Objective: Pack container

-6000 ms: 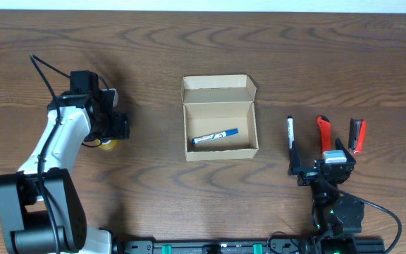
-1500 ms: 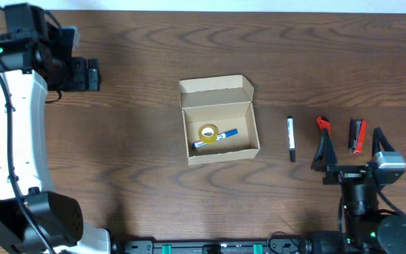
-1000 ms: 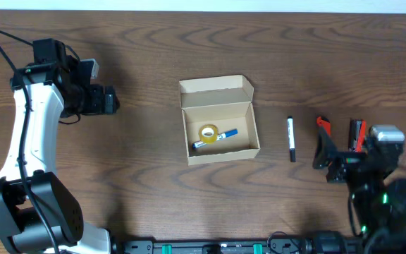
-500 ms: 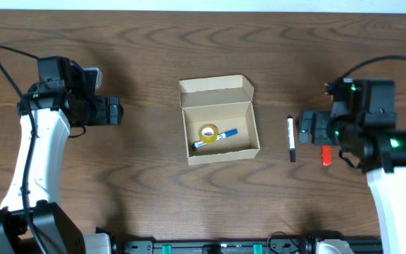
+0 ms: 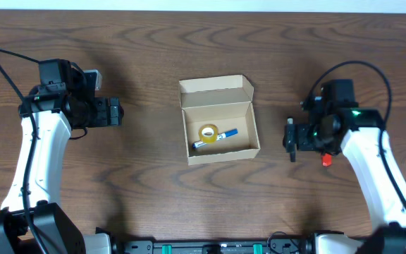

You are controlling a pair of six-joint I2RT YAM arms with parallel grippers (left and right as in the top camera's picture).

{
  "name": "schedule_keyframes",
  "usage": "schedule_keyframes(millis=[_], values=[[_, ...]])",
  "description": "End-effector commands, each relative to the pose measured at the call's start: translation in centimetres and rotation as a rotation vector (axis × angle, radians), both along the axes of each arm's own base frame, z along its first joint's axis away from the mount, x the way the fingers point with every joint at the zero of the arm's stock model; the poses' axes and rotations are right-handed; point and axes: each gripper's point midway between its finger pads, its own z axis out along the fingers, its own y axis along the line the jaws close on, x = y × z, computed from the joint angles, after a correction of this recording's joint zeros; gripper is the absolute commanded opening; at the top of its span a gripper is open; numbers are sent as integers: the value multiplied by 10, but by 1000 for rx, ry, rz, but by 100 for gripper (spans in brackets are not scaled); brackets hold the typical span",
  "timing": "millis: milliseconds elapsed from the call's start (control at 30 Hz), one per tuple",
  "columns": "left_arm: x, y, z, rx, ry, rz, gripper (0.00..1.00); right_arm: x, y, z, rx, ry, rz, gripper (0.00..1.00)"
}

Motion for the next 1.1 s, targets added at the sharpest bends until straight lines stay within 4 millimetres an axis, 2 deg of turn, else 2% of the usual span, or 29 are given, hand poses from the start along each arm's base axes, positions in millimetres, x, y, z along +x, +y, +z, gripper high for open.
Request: schedule_keyframes(millis=[0, 267, 500, 733, 1067], values=[[0, -3, 6, -18, -17, -1, 96, 2, -2, -19, 14, 39, -32, 94], [-1, -6, 6, -24, -15, -6, 95, 22, -2, -49, 15, 56, -32, 93], [-1, -19, 8, -20, -19, -47, 95, 36, -5, -69, 20, 51, -71, 90], [-3, -29, 9, -10, -17, -77, 95, 41, -9, -76, 20, 50, -87, 89], [-6, -26, 7, 6, -2, -69, 95, 43, -21, -88, 3, 66, -141, 88]])
